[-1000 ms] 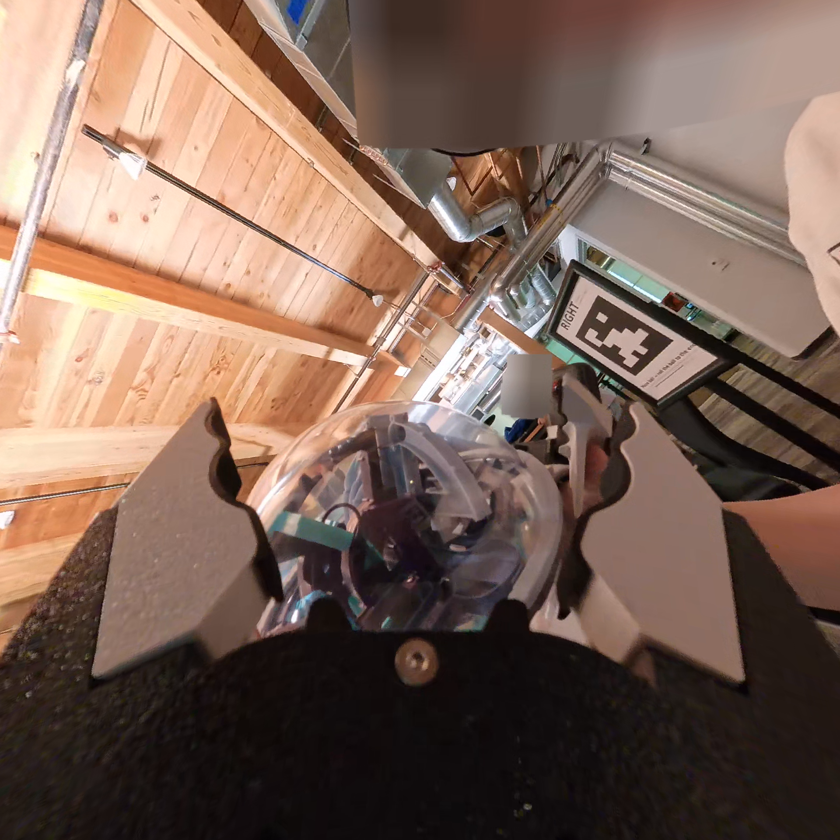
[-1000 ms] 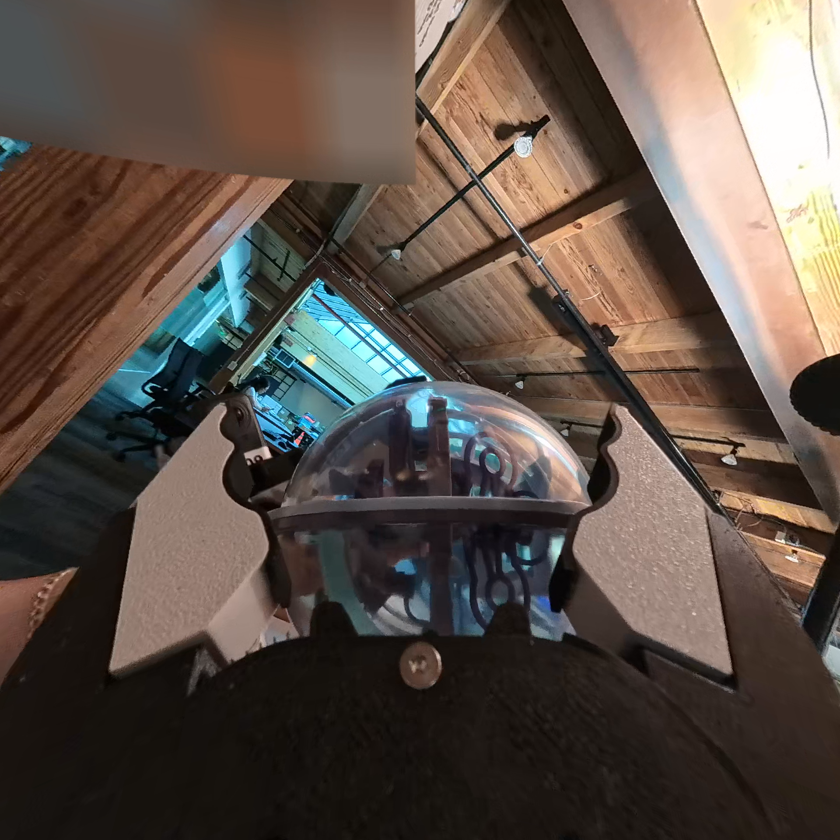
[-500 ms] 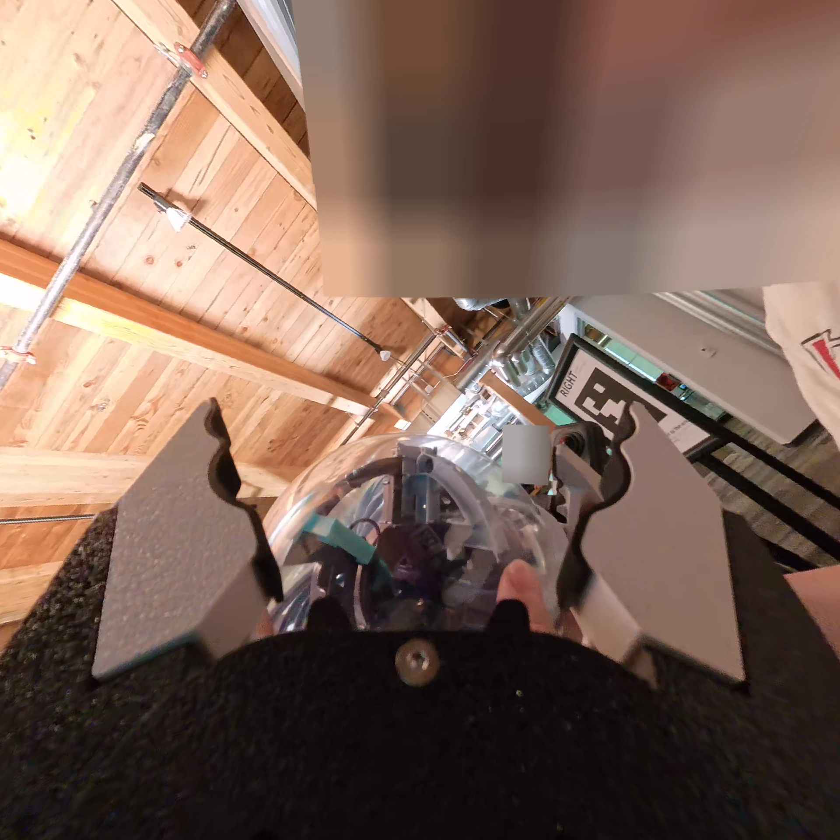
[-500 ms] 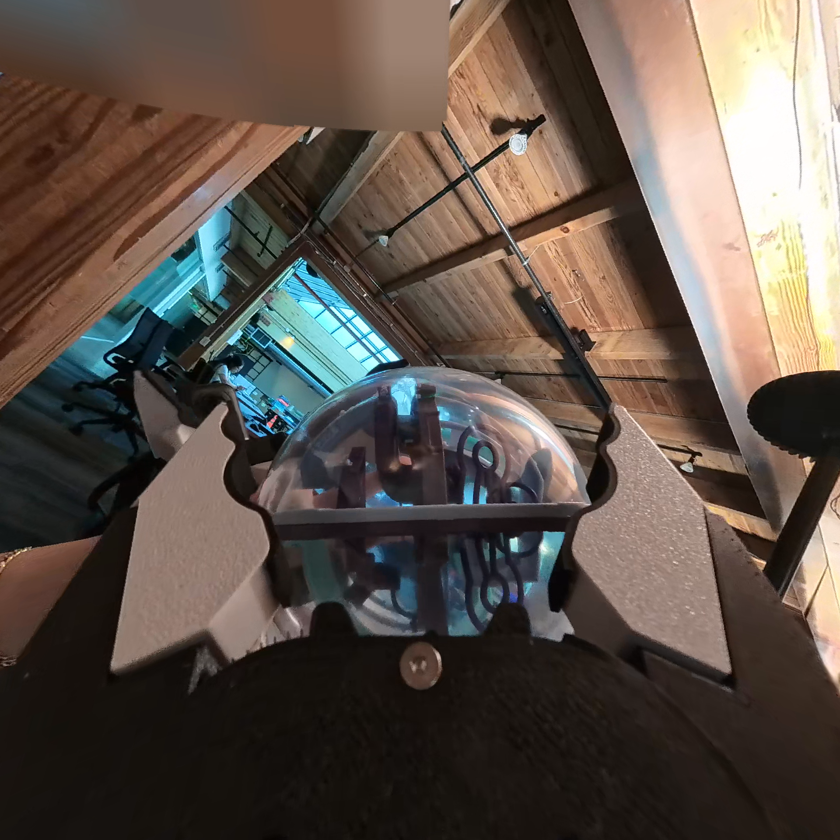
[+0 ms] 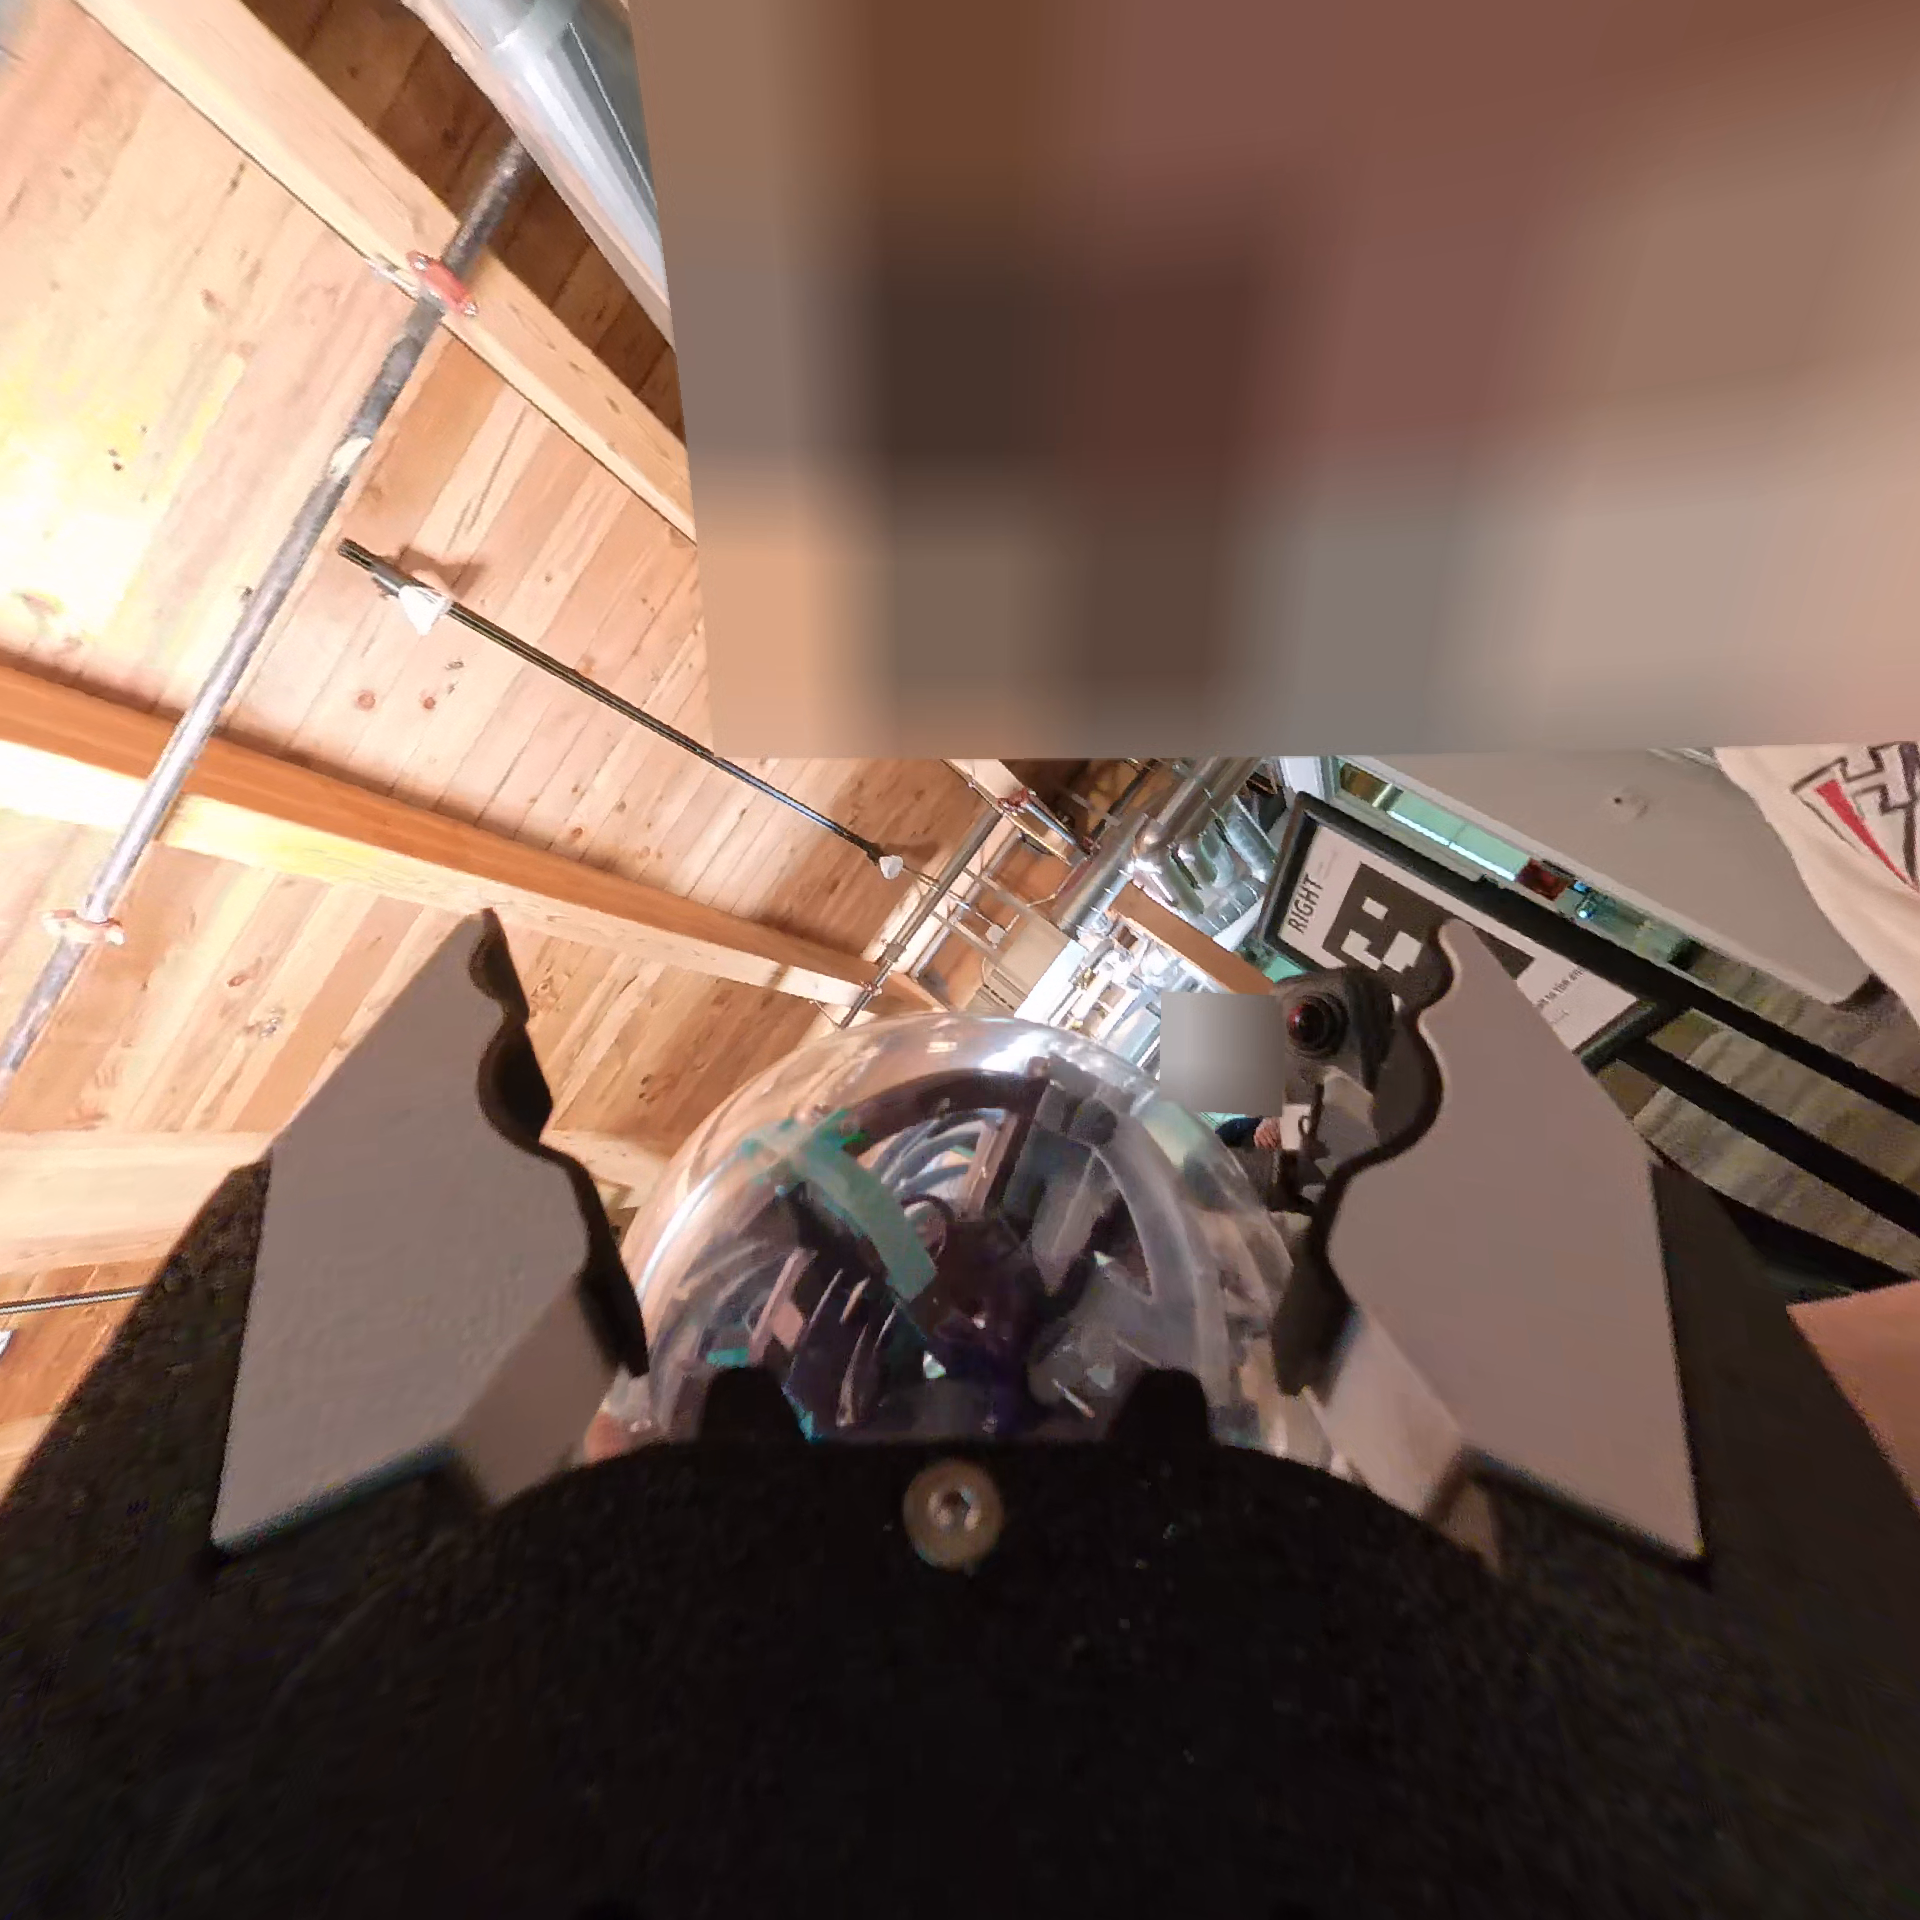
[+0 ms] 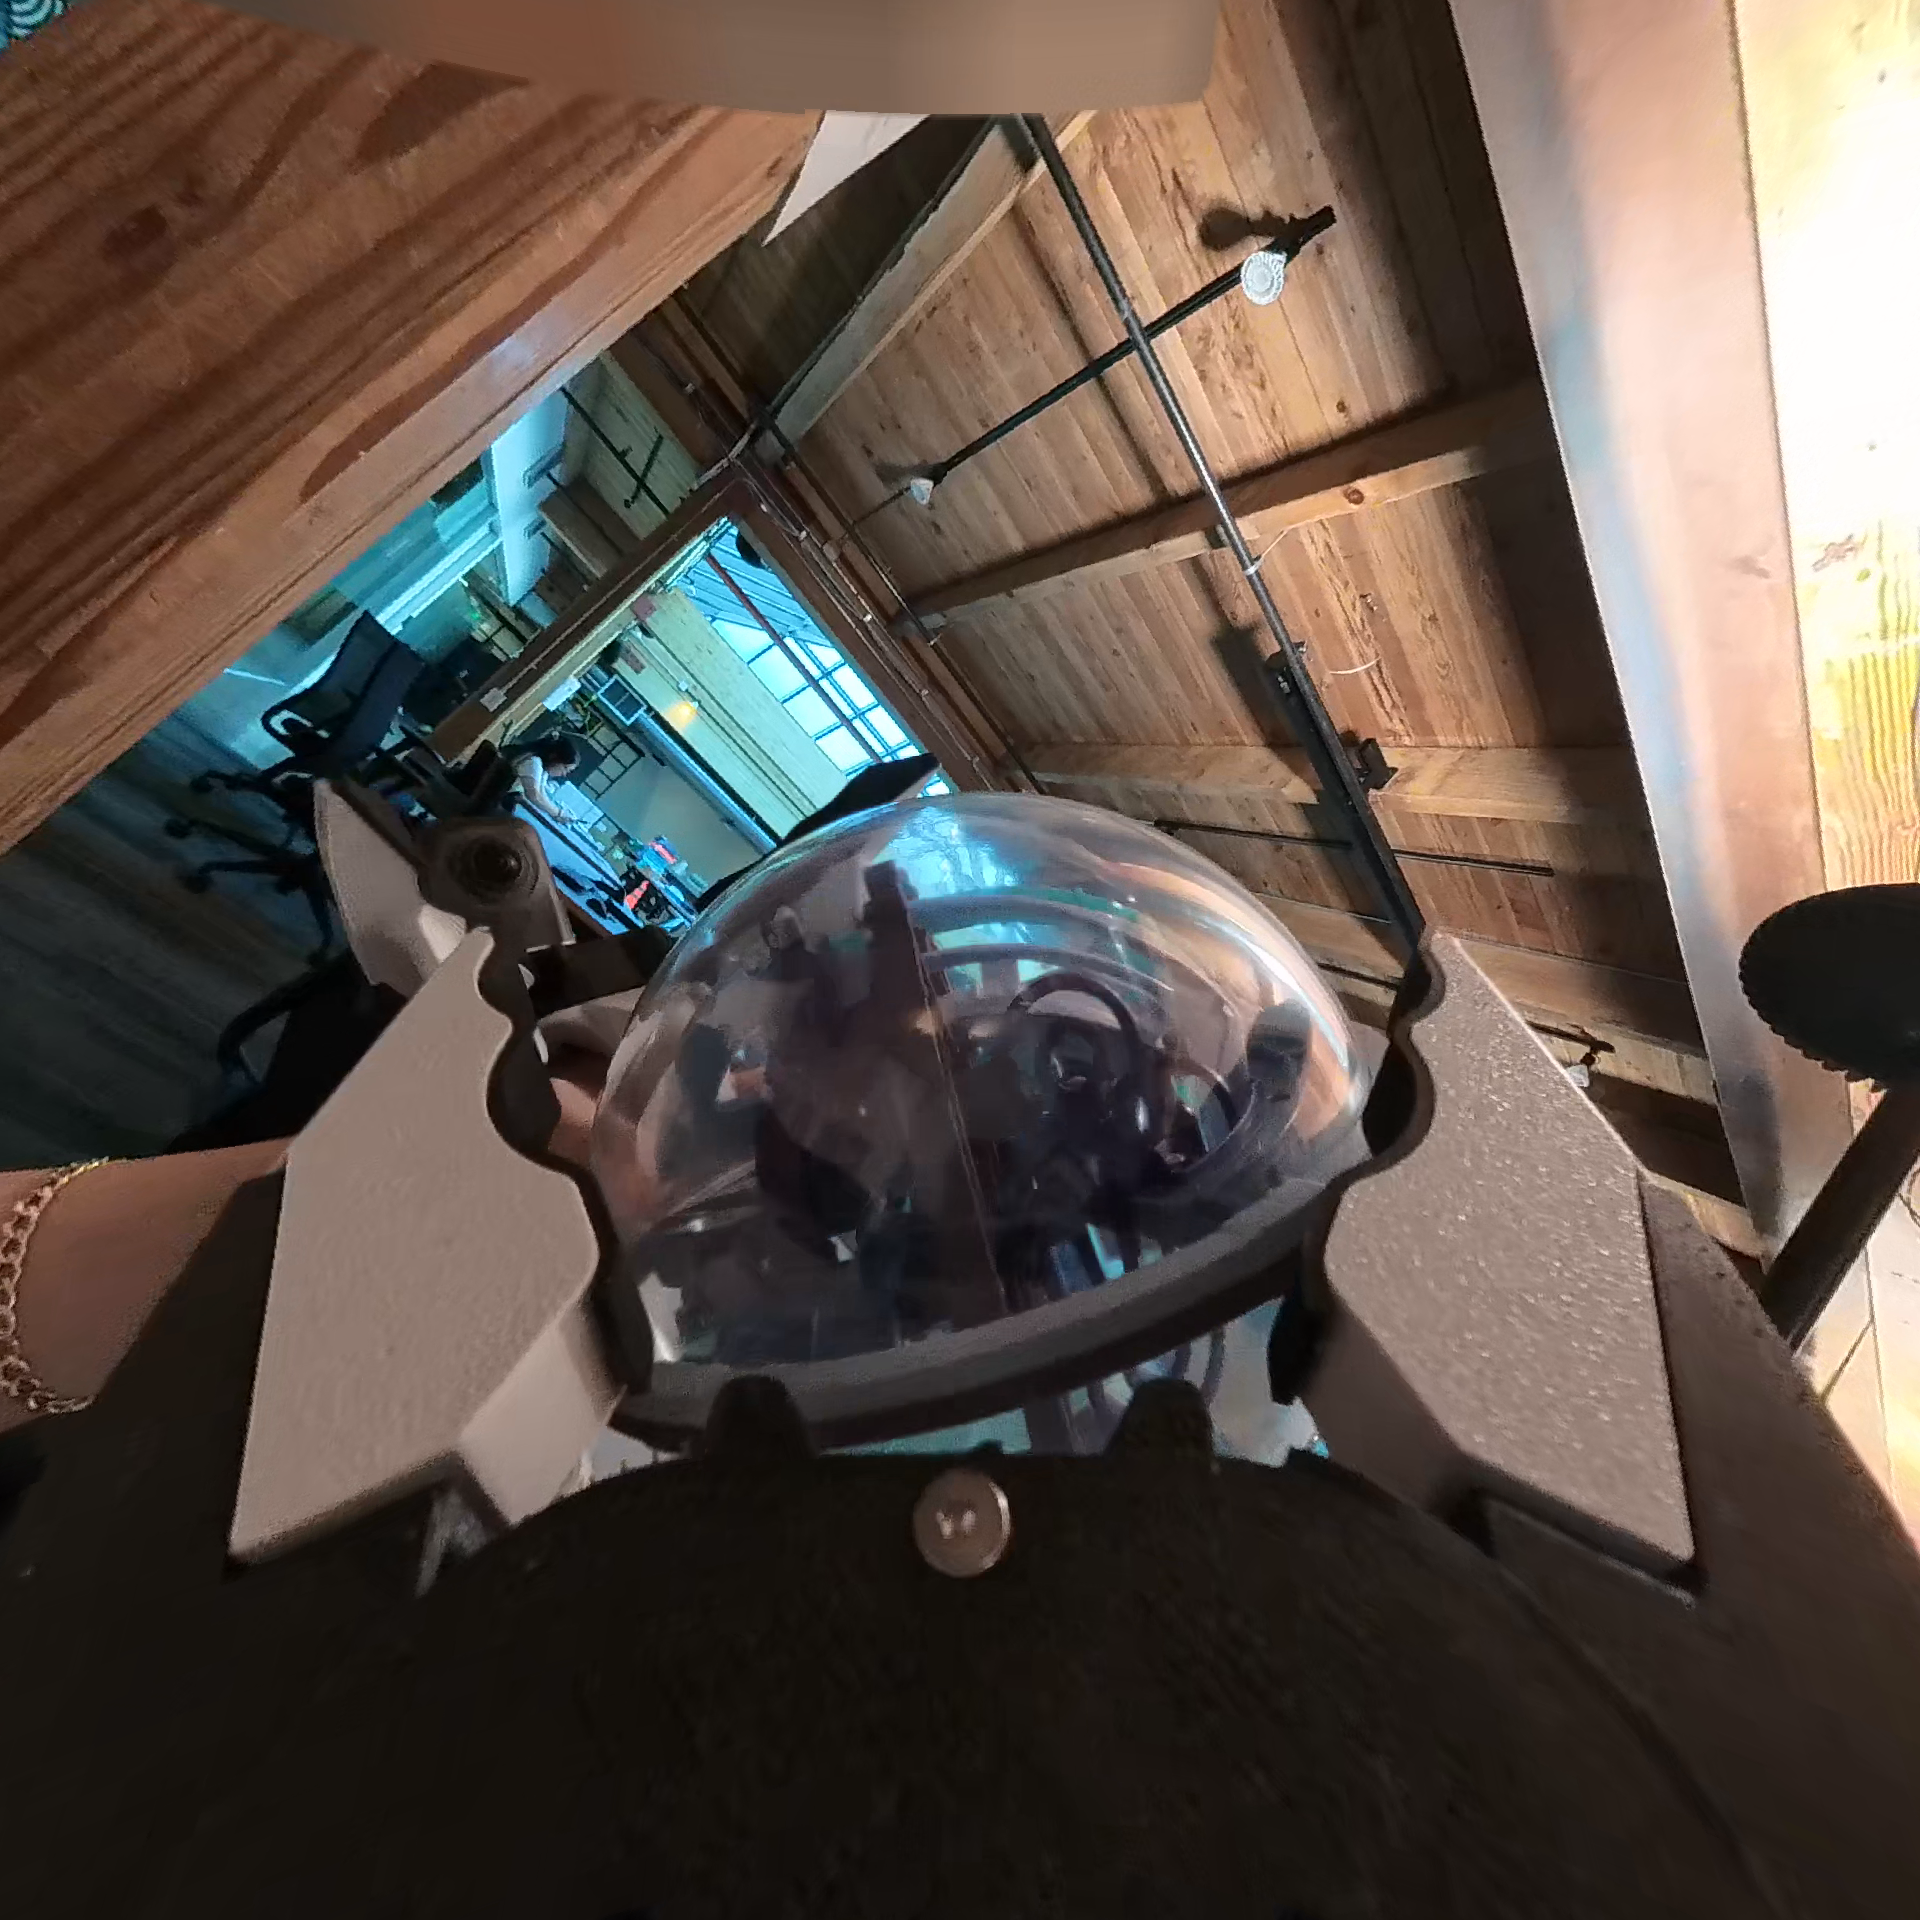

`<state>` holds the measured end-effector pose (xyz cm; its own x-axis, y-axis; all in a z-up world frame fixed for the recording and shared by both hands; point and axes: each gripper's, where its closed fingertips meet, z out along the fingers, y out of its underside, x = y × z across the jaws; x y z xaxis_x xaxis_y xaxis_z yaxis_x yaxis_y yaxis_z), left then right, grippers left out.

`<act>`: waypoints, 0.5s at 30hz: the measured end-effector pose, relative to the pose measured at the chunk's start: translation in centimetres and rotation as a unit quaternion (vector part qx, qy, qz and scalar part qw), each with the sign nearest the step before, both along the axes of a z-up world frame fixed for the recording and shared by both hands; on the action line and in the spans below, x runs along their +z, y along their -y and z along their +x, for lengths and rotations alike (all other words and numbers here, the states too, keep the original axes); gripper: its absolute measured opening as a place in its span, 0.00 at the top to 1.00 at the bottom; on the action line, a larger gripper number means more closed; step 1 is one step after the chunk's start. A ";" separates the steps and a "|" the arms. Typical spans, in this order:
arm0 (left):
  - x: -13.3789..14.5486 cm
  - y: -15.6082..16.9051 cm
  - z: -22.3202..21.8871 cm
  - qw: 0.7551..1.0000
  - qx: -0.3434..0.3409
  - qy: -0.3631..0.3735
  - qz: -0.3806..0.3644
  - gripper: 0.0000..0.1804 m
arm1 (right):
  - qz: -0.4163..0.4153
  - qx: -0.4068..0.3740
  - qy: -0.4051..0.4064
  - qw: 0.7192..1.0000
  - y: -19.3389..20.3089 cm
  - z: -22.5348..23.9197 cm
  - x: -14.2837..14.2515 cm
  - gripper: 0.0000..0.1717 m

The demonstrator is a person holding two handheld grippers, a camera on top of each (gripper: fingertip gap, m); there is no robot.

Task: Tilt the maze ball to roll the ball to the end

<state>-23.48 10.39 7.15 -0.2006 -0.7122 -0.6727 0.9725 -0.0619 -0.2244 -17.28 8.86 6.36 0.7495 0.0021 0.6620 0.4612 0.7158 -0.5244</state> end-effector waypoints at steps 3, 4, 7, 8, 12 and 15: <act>0.0 -0.2 0.1 1.000 -0.004 -0.006 -0.004 0.13 | -0.001 -0.011 0.008 1.000 -0.2 -0.1 0.0 0.09; 0.1 -0.3 0.2 1.000 -0.008 -0.008 -0.006 0.13 | 0.000 -0.017 0.012 1.000 -0.2 -0.2 0.0 0.09; 0.1 -0.3 0.5 1.000 -0.010 -0.016 -0.011 0.13 | 0.002 -0.038 0.026 0.999 -0.5 -0.3 -0.1 0.09; 0.1 -0.3 0.6 1.000 -0.009 -0.019 -0.011 0.13 | 0.003 -0.041 0.027 0.999 -0.5 -0.3 -0.1 0.08; 0.3 -0.4 0.9 0.999 -0.012 -0.027 -0.018 0.13 | 0.006 -0.042 0.026 0.999 -0.4 -0.3 0.0 0.09; 0.3 -0.6 1.6 0.998 -0.018 -0.053 -0.026 0.13 | 0.009 -0.043 0.027 0.999 -0.3 -0.3 0.1 0.09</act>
